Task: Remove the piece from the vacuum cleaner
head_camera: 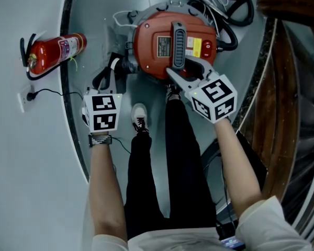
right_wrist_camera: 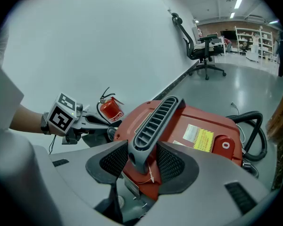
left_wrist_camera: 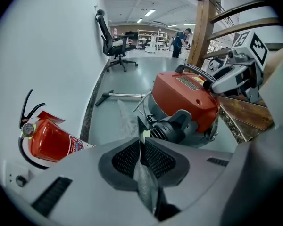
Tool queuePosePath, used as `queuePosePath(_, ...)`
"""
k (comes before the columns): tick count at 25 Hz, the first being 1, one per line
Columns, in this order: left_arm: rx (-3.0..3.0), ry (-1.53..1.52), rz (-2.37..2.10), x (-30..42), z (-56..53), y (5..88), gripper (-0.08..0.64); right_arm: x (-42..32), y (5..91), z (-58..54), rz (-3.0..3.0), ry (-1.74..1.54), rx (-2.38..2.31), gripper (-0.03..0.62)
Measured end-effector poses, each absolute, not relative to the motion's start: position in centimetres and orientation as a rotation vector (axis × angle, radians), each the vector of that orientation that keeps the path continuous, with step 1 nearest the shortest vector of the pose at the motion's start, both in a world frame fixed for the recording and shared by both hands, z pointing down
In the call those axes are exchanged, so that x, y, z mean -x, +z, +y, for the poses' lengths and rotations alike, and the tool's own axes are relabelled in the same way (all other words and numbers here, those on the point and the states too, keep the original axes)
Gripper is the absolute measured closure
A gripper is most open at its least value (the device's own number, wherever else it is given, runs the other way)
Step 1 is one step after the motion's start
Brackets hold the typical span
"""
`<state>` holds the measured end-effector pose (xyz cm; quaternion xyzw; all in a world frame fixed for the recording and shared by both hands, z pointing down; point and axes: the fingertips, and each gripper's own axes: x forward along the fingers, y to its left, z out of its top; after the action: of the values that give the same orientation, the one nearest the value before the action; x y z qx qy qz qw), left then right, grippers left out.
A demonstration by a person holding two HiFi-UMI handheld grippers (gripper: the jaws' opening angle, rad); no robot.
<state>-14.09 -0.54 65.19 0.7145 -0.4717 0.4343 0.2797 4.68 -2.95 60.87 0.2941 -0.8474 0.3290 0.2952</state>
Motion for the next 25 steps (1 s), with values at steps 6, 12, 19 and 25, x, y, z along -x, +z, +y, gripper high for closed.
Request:
queuePosePath(6, -1.924, 1.196, -1.244, 14.40, -0.50, 65.28, 0.520, -4.70, 60.82, -2.93, -2.259, 0.876, -0.780, 0.390)
queuePosePath(12, -1.929, 1.208, -1.222, 14.45, -0.47, 65.37, 0.520, -4.78, 60.79, -2.93, -2.262, 0.873, -0.788, 0.390)
queuePosePath(19, -1.928, 1.197, -1.204, 14.69, -0.59, 65.43, 0.520, -4.75, 60.77, -2.95, -2.267, 0.873, -0.785, 0.390)
queuePosePath(25, -1.900, 1.151, -1.230, 14.91, -0.62, 65.39, 0.517, -4.66, 60.79, -2.90, -2.268, 0.870, -0.792, 0.390)
